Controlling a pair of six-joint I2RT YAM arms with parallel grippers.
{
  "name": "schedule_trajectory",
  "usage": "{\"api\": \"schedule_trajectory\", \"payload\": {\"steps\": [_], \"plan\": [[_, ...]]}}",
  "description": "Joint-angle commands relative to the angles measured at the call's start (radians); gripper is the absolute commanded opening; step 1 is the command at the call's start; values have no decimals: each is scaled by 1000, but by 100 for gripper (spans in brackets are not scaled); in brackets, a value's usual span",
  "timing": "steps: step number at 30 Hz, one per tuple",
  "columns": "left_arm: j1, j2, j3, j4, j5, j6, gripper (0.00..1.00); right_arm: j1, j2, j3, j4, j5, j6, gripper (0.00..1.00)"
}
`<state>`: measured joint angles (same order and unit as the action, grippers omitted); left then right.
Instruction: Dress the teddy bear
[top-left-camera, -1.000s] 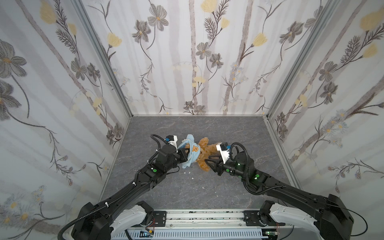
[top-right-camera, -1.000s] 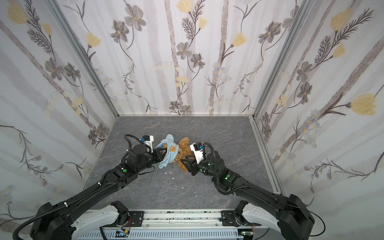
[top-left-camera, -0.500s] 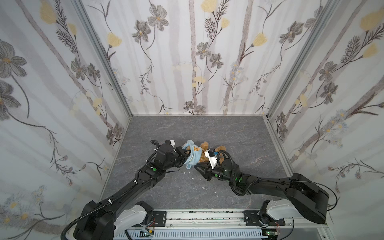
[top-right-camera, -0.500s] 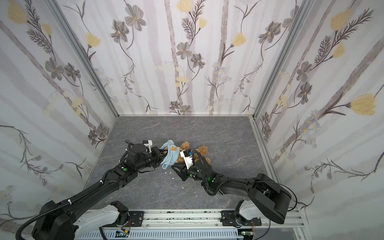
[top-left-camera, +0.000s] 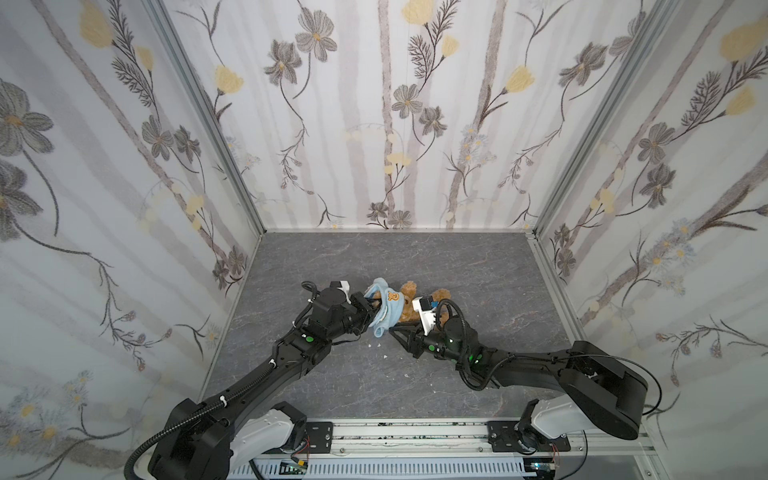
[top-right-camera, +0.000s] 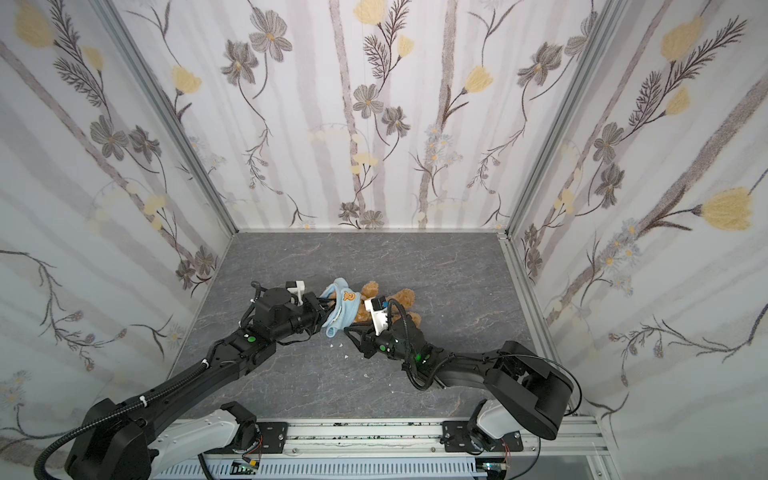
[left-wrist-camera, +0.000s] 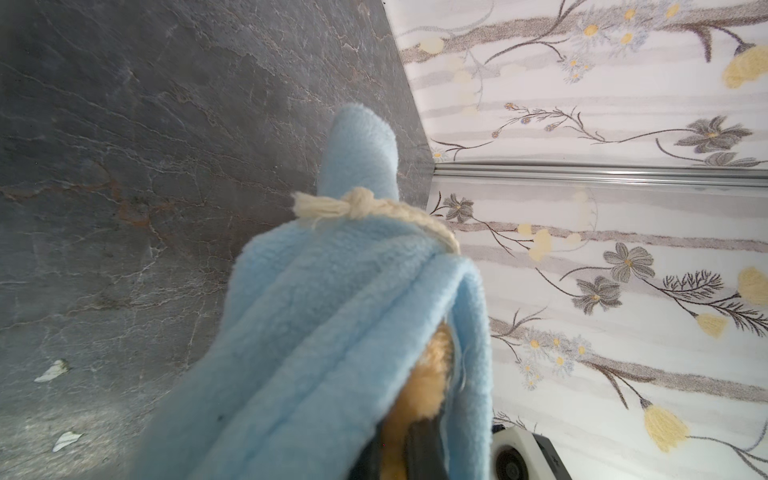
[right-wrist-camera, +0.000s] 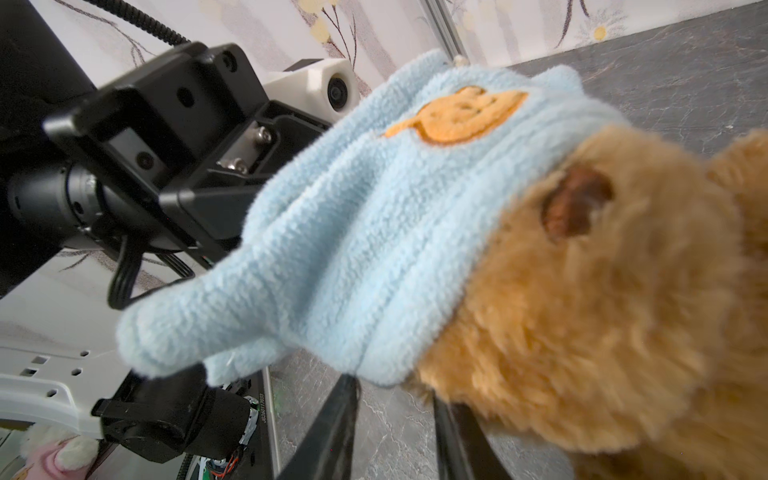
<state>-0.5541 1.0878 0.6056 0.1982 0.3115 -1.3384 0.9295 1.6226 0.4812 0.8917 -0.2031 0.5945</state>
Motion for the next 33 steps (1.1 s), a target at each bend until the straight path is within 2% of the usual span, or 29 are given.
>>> {"api": "schedule_trajectory", "payload": {"steps": [1, 10, 17, 26, 33], "plan": [[1, 1, 5, 79, 28, -21, 0, 1, 20, 19, 64, -20, 19, 33], [1, -3, 2, 83, 24, -25, 0, -1, 42, 41, 117, -48, 40, 20], [2, 1, 10, 84, 13, -24, 0, -1, 33, 12, 130, -34, 76, 0], [28, -4, 29, 84, -3, -21, 0, -3, -55, -14, -171, 84, 87, 0], [39, 0, 42, 84, 14, -18, 0, -23, -70, -23, -333, 147, 95, 0]]}}
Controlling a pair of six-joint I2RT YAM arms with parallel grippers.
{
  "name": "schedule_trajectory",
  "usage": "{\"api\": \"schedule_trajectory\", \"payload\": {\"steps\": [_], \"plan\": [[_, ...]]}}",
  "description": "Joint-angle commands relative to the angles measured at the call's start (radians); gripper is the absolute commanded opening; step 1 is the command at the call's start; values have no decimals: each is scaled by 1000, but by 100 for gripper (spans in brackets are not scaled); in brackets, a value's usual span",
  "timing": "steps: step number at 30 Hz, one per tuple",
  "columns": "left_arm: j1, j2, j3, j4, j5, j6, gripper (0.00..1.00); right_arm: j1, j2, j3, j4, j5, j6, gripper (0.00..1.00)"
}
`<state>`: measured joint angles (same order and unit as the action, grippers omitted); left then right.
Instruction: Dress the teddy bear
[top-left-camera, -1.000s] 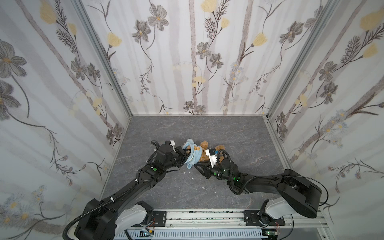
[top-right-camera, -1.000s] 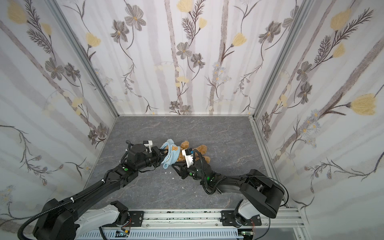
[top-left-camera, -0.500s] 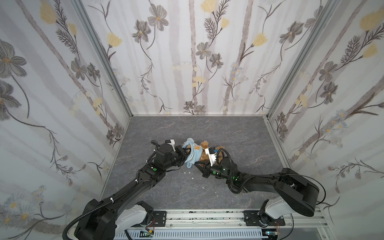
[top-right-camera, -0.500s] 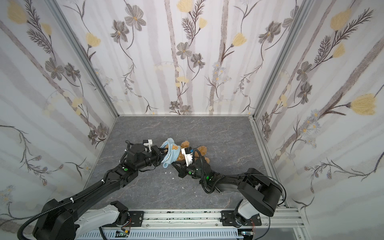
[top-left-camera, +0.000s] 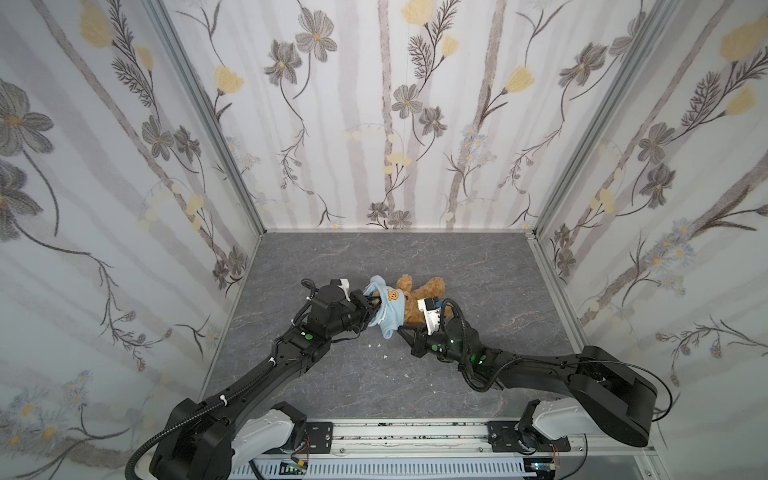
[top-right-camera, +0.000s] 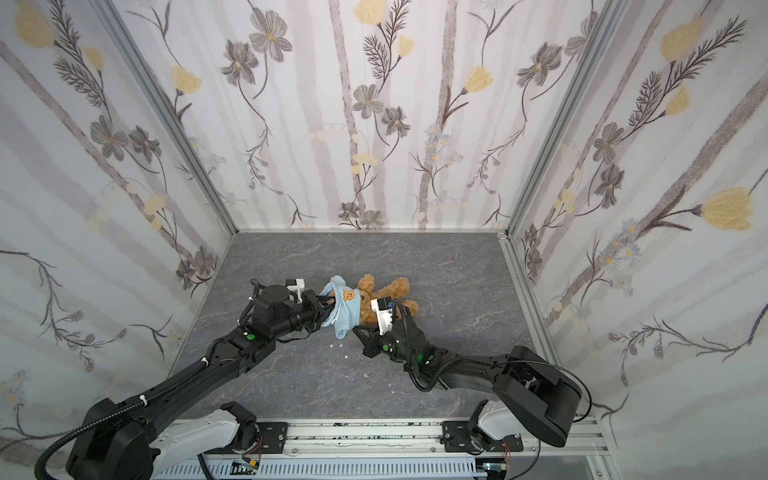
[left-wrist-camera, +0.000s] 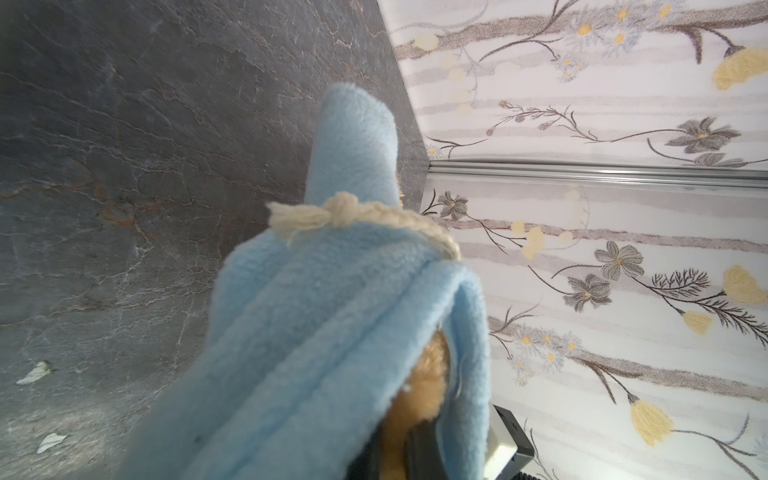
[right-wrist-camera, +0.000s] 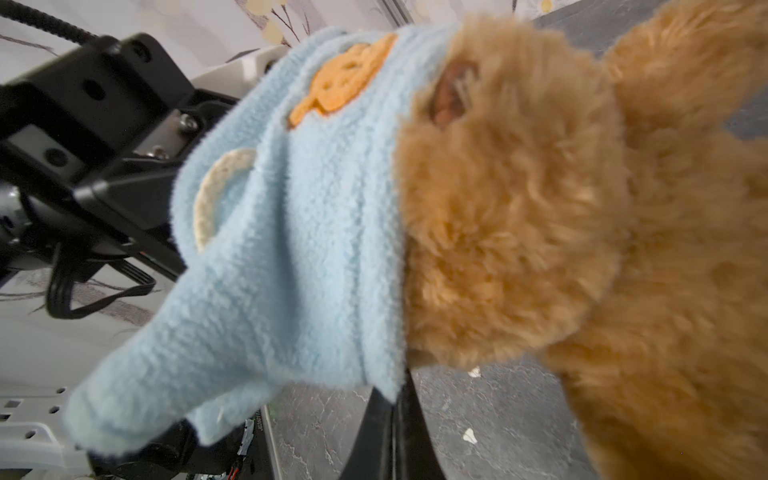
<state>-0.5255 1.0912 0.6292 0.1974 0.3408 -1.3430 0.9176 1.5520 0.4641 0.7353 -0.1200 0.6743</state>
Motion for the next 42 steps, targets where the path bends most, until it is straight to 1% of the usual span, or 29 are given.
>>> {"api": "schedule_trajectory", "payload": {"steps": [1, 7, 12, 19, 26, 27, 32, 34, 35, 37, 39, 41, 42], "plan": [[12, -5, 19, 85, -13, -14, 0, -17, 3, -6, -191, 70, 19, 0], [32, -7, 31, 83, 24, -19, 0, -49, 30, -2, -255, 77, 19, 0], [48, 11, 50, 75, 72, -18, 0, -66, 37, -12, -294, 119, 15, 0], [77, 24, 79, 18, 129, 32, 0, -90, 79, -43, -321, 173, 41, 0], [107, 43, 58, 16, 186, 77, 0, -89, 102, -47, -343, 219, 53, 0], [112, 45, 59, 15, 189, 89, 0, -124, 98, -48, -354, 232, 54, 0], [129, 54, 51, -3, 195, 132, 0, -144, 73, -64, -376, 290, 63, 0], [129, 67, 51, -4, 198, 165, 0, -143, 67, -70, -329, 265, 35, 0], [127, 75, 49, -3, 196, 179, 0, -138, 60, -77, -273, 221, 6, 0], [124, 93, 47, 2, 200, 226, 0, -123, 51, -74, -222, 160, -37, 0], [123, 109, 45, 17, 222, 274, 0, -114, -29, -76, -203, 114, -97, 12], [124, 118, 47, 31, 246, 357, 0, -123, -102, -94, -198, 63, -158, 25], [125, 123, 50, 33, 262, 408, 0, -136, -133, -97, -206, 24, -179, 29]]}}
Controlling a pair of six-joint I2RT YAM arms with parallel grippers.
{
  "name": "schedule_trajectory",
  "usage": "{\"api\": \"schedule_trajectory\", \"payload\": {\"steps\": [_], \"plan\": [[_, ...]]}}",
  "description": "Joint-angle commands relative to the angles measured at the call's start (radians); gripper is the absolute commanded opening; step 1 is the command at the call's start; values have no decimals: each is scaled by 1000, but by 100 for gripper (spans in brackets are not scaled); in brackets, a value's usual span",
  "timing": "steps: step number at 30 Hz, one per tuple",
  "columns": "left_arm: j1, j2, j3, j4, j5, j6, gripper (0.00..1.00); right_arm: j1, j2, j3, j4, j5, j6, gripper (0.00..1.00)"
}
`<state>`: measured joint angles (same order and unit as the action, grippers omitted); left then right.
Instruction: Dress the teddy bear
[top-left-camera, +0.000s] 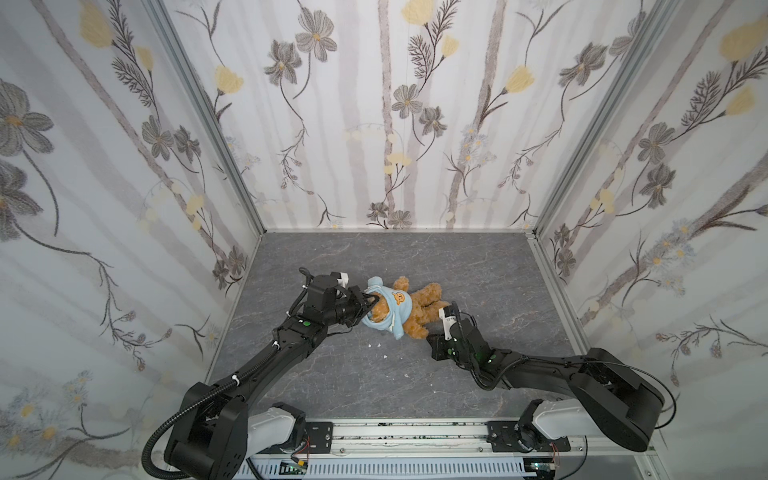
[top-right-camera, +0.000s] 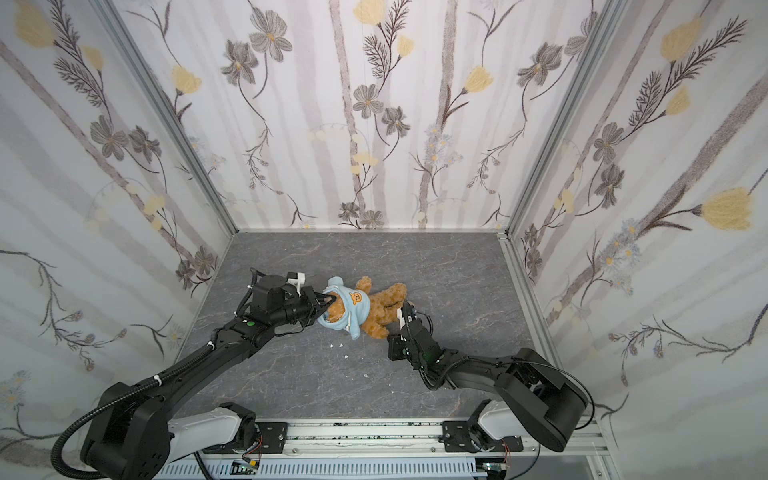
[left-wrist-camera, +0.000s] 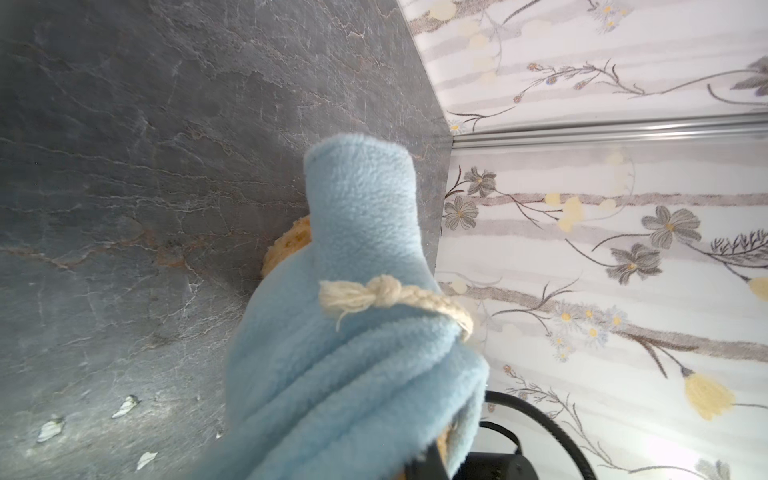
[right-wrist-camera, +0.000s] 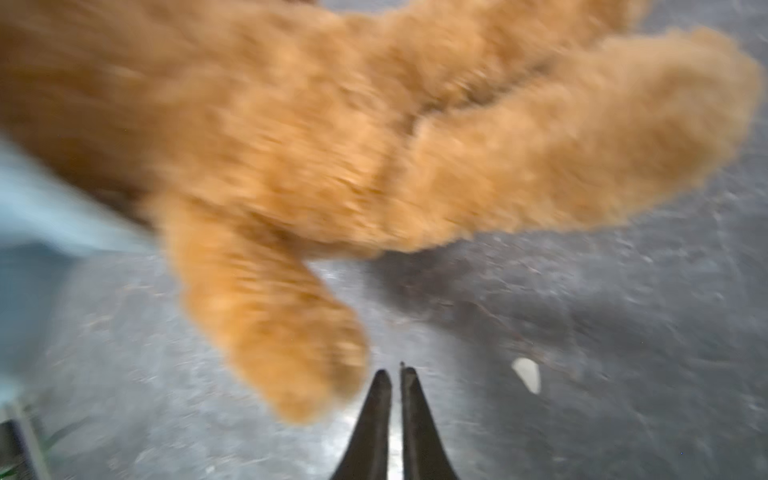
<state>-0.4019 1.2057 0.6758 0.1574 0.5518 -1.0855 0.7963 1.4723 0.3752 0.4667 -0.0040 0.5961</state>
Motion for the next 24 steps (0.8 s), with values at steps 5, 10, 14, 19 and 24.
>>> {"api": "schedule_trajectory", "payload": {"steps": [5, 10, 14, 19, 24], "plan": [[2, 4, 0, 80, 105, 420, 0, -161, -181, -25, 91, -442, -107, 44], [2, -12, -35, 105, 122, 562, 0, -245, -179, 5, 198, -649, -16, 49], [0, -10, -38, 111, 128, 563, 0, -247, -74, 34, 306, -724, 52, 51], [-6, -13, -39, 116, 136, 559, 0, -225, 65, 56, 410, -741, 76, 60], [-8, -11, -40, 116, 146, 565, 0, -202, 164, 94, 508, -719, 102, 51]]}}
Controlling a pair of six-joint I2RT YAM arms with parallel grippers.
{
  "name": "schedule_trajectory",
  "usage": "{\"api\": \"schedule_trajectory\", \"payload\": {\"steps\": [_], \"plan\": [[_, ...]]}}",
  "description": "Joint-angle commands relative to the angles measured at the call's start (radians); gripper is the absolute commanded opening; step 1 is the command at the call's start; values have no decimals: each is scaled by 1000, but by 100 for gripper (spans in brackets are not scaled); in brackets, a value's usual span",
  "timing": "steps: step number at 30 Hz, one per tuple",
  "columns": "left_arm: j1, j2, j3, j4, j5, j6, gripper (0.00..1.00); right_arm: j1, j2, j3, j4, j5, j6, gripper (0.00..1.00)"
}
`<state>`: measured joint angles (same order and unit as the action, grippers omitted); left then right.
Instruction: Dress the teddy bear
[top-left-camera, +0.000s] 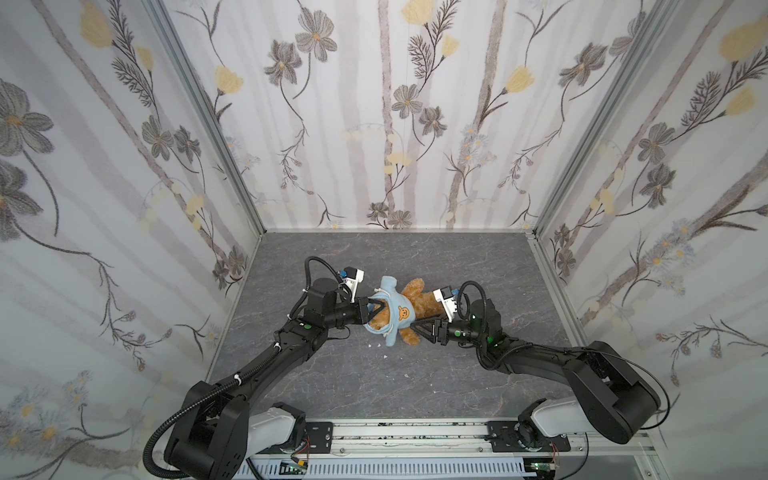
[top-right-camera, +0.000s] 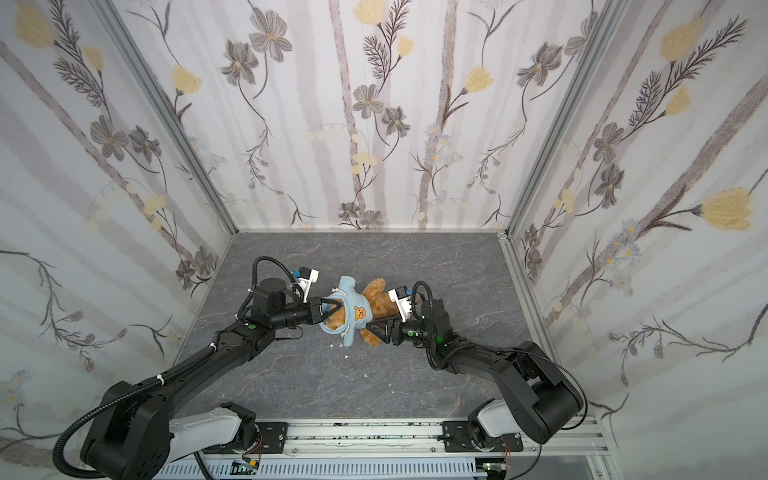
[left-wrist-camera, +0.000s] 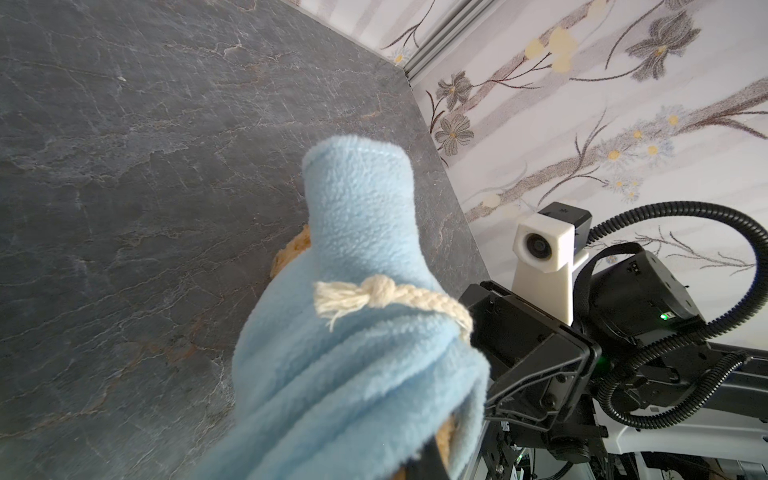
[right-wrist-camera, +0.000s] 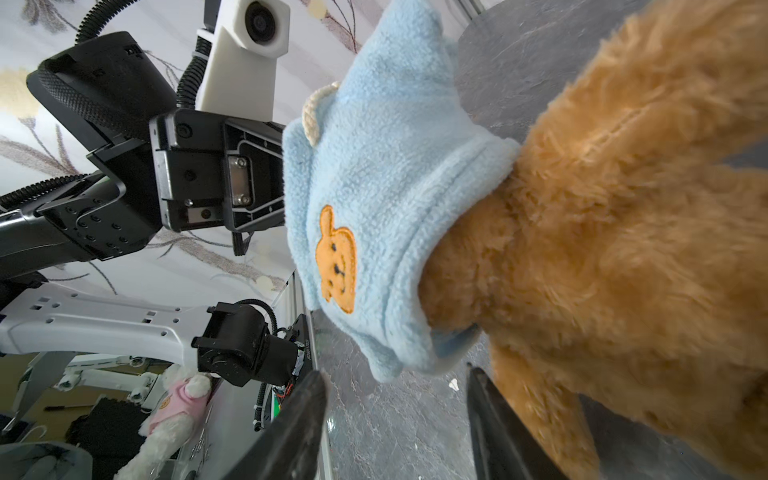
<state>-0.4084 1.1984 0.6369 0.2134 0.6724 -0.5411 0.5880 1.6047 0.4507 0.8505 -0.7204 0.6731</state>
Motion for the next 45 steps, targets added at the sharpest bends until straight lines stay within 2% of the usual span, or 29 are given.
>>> {"api": "schedule_trajectory", "payload": {"steps": [1, 7, 12, 17, 25, 27, 29, 31, 35, 38, 41, 45], "plan": [[-1, -5, 0, 60, 26, 20, 0, 8, 43, 26, 125, 7, 21, 49], [-3, -6, 1, 59, 29, 22, 0, 10, 74, 31, 95, 48, -7, 24], [-2, -11, 0, 60, 30, 46, 0, 2, 39, -1, 9, 132, -21, 11], [-4, -21, 0, 60, 86, 154, 0, -21, 13, -44, -45, 219, 44, 0], [-13, -45, -8, 12, 126, 366, 0, -56, -2, -137, -43, 336, 243, 0], [-24, -45, -4, -15, 113, 418, 0, -54, -2, -138, -44, 333, 253, 0], [-45, -48, -8, -16, 95, 464, 0, -53, 2, -147, 48, 279, 233, 3], [-67, -49, -12, -16, 80, 514, 0, -52, -19, -153, 106, 230, 185, 14], [-99, -85, -31, -13, 21, 670, 0, -53, -184, -143, -78, 219, -20, 36], [-109, -135, -56, -2, -40, 773, 0, -53, -314, -145, -222, 202, -125, 45], [-128, -167, -75, 8, -60, 861, 0, -51, -393, -144, -264, 181, -148, 48], [-173, -189, -108, 29, -100, 933, 0, -43, -394, -126, -234, 154, -83, 45]]}}
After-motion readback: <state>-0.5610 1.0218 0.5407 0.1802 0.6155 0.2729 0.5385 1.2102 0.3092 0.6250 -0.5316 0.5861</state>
